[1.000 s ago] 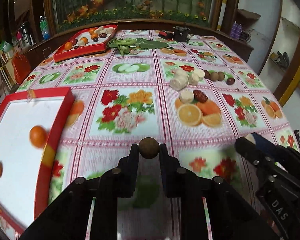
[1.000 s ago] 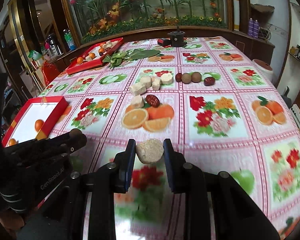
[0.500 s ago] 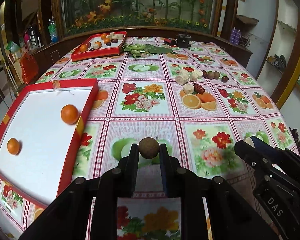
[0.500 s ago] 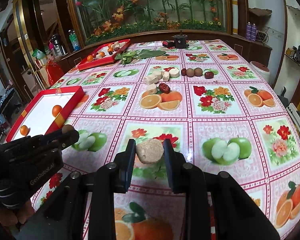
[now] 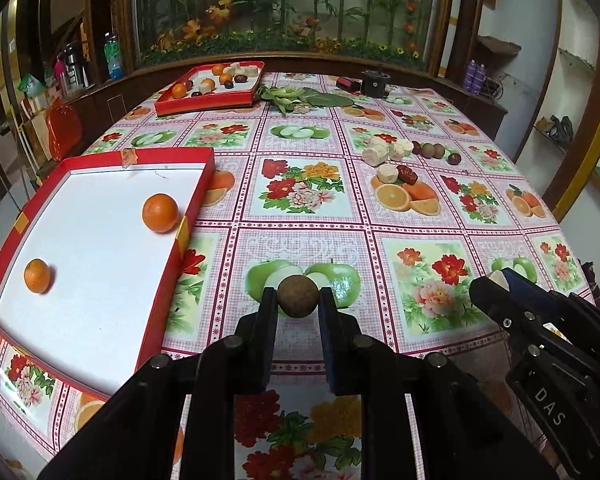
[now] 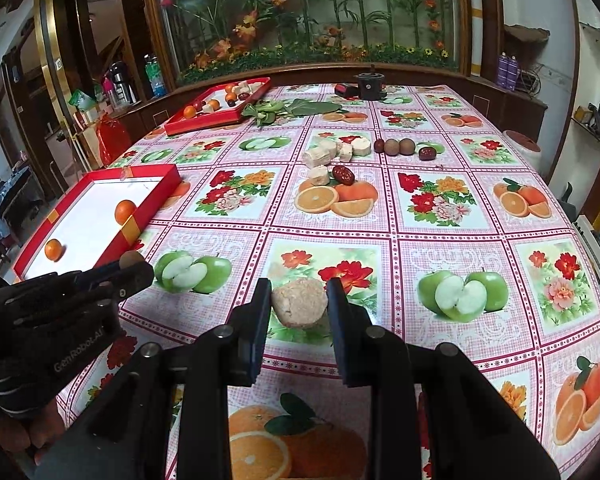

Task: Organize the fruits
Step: 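Carry the cake and kiwi in both tools toward the white box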

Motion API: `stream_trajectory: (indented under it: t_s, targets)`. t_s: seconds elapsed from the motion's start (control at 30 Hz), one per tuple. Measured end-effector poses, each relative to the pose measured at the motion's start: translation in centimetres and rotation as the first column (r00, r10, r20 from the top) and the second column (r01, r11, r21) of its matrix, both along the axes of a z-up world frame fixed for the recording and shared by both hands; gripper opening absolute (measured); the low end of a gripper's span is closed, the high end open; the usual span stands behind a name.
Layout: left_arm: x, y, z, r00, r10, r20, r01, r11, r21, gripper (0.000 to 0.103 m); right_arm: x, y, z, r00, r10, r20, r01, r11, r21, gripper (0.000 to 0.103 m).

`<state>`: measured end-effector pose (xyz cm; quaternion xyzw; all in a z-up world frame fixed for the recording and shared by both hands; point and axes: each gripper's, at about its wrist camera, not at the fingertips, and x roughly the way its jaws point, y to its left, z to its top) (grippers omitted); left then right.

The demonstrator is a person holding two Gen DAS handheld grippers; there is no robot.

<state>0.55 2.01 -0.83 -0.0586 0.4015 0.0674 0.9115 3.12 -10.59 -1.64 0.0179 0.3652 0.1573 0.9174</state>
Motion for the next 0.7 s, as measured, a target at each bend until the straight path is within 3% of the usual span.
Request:
stream_trajectory:
  t_s: [0.7]
  targets:
    - [-0.65,0.86,0.25,1.000,0.020,0.008,-0.021,1.000,0.008,0.019,0.54,0.10,-0.77,1.000,0.011,-0.014,-0.011,1.000,0.019,0.030]
